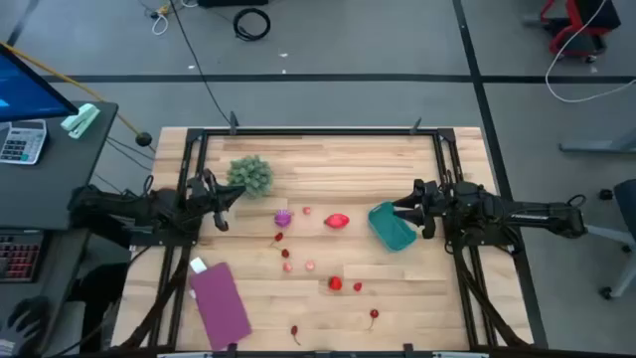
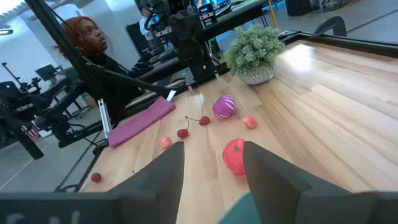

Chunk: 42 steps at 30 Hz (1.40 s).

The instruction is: Pick and placing Produce into tupperware

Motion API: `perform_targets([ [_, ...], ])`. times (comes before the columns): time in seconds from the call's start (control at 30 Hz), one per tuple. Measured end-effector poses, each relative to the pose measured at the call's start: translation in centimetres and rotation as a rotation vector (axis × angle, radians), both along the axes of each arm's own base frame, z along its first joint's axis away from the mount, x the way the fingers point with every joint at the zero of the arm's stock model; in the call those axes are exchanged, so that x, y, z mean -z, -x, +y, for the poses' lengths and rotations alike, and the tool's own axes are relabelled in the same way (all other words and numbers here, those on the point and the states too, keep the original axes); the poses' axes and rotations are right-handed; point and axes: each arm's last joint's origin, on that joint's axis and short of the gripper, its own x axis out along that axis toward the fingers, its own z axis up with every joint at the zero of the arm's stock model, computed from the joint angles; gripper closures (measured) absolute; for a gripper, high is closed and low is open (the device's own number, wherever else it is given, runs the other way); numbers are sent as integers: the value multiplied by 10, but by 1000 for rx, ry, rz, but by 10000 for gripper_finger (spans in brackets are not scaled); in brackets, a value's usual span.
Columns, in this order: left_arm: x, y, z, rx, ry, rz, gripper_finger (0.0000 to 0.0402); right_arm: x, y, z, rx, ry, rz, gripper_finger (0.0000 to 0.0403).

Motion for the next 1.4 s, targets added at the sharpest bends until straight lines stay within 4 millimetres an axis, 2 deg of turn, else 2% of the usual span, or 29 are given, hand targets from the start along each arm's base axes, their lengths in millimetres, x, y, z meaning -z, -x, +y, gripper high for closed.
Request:
perform_targets([
  [0.2, 0, 0, 0, 0, 0, 0, 378, 0, 0, 0, 0, 0, 0, 230],
  [0.5, 0, 0, 0, 0, 0, 0, 365, 0, 0, 0, 0, 0, 0, 230],
  [0.83, 0, 0, 0, 0, 0, 0, 378, 0, 0, 0, 0, 0, 0, 230],
  [1.2, 0, 0, 0, 0, 0, 0, 365, 0, 0, 0, 0, 0, 0, 230],
  [1.4, 0, 0, 0, 0, 0, 0, 374, 0, 0, 0, 0, 0, 0, 230],
])
